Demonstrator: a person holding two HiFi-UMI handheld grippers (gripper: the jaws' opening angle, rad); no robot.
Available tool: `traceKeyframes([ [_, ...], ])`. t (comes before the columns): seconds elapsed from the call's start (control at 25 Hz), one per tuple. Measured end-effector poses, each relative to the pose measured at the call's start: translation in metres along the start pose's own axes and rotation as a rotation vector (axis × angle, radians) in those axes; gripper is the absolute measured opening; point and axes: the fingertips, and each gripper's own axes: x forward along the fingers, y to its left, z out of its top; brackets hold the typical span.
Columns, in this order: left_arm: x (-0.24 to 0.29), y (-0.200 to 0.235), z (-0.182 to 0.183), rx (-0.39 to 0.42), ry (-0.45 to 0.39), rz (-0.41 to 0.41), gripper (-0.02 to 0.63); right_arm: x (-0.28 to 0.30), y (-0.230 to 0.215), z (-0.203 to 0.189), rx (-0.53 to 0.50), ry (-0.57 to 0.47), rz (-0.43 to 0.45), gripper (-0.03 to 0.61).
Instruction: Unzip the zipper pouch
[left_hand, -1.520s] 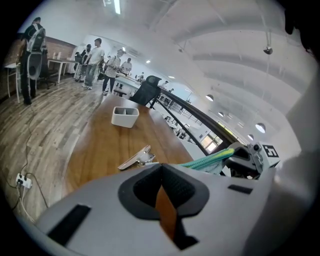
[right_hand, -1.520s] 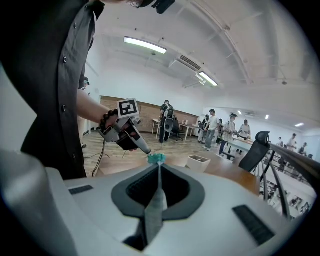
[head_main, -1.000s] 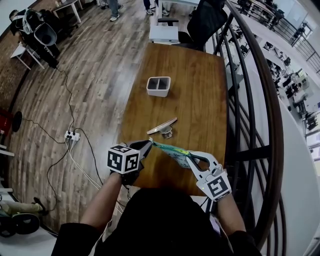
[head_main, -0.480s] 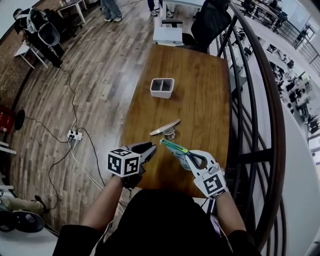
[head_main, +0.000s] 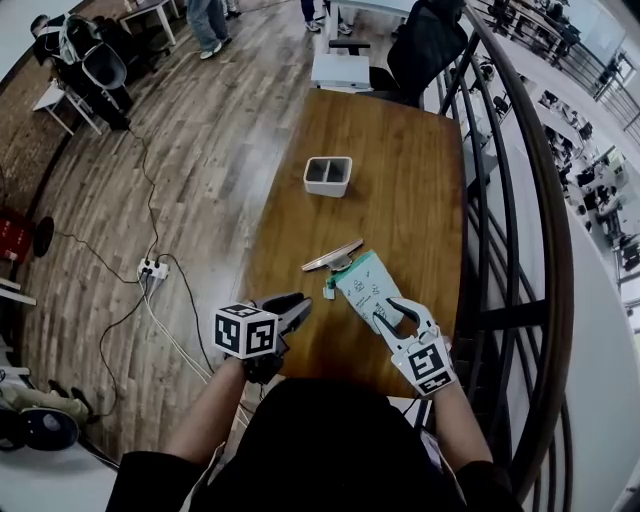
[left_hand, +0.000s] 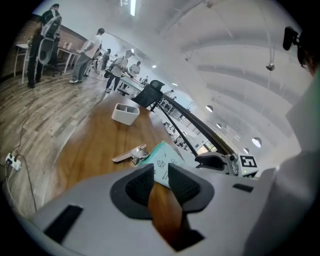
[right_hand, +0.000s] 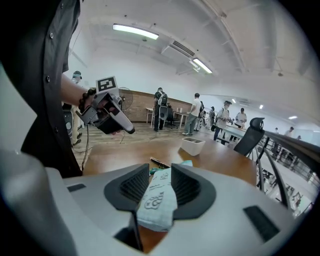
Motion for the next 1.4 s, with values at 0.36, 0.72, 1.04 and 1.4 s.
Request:
traceKeyframes([
  [0.36,-0.014,-0.006,0.032,-0.008,-0.210,-0.018,0.092,-0.026,-0.020,0.015,0.071,-0.098,-0.055,0.116],
  [0.72,-0.057,-0.032,0.097,0.293,-0.480,0.119,0.021,-0.089,-0.070,0.060,0.161,-0.290,-0.216,0.006],
  [1.04,-0.101,-0.058,0.126,0.494,-0.666,0.187,0.015,-0.112,-0.094,0.077,0.353,-0.439,-0.268,-0.006],
  [1.4,-0.097,-0.056,0.124,0.460,-0.676,0.148,0.012,-0.110,-0.095,0.075,0.344,-0.439,-0.260,-0.008],
])
